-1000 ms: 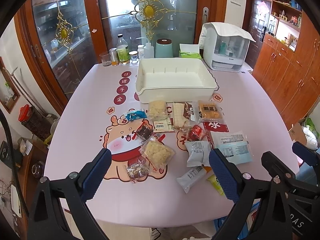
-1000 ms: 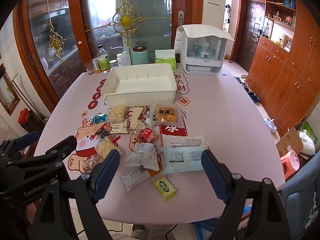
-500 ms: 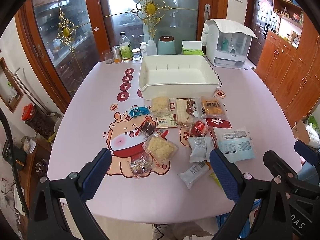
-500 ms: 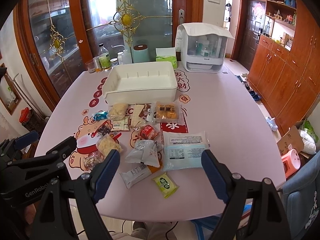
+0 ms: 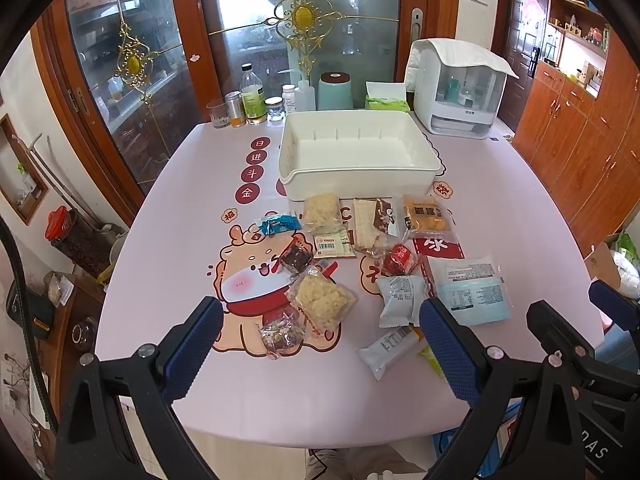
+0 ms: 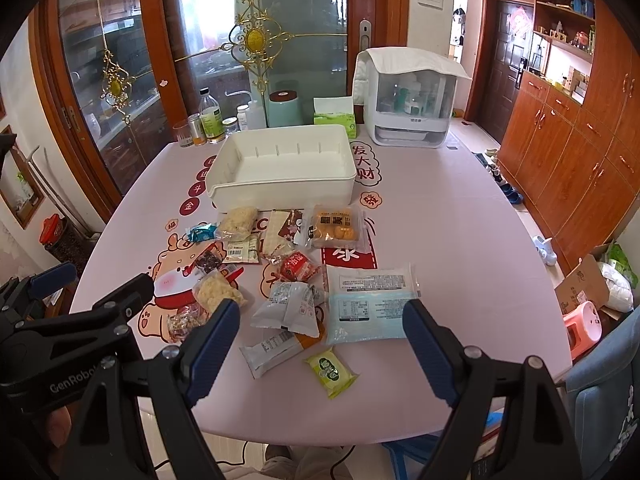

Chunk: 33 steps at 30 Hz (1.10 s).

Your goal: Organize snacks

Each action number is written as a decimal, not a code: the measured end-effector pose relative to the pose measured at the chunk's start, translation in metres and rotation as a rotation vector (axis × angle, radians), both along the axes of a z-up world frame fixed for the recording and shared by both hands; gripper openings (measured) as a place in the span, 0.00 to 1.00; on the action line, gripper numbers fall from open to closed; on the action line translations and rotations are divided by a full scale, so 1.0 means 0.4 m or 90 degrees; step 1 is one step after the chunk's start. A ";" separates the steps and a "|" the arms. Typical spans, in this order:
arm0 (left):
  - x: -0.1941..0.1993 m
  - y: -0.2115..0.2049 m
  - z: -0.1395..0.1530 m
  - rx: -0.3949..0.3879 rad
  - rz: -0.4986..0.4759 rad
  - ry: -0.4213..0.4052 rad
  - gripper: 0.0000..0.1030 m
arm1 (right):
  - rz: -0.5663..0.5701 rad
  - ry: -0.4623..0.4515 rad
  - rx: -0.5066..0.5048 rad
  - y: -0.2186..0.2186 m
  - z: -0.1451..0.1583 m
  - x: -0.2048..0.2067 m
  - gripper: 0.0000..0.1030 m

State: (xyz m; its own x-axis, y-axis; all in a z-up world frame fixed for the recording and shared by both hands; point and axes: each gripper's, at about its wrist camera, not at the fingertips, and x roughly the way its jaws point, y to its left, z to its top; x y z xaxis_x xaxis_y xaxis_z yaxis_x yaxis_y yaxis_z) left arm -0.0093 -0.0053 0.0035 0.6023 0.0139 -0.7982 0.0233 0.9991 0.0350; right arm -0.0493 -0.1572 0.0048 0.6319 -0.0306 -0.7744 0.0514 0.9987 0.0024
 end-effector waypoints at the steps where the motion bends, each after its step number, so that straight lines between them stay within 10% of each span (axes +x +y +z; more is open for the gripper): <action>1: 0.000 0.001 0.000 0.000 -0.001 -0.001 0.95 | 0.003 0.000 0.000 0.001 -0.001 0.005 0.82; 33: 0.095 0.041 -0.020 -0.004 0.008 0.011 0.95 | 0.014 0.026 0.011 -0.031 -0.029 0.090 0.82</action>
State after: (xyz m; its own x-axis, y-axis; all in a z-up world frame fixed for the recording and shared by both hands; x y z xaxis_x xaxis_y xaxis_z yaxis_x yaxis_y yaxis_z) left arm 0.0288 0.0110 -0.0046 0.5886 0.0167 -0.8082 0.0108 0.9995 0.0285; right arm -0.0132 -0.1698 -0.0069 0.6003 -0.0025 -0.7998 0.0293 0.9994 0.0188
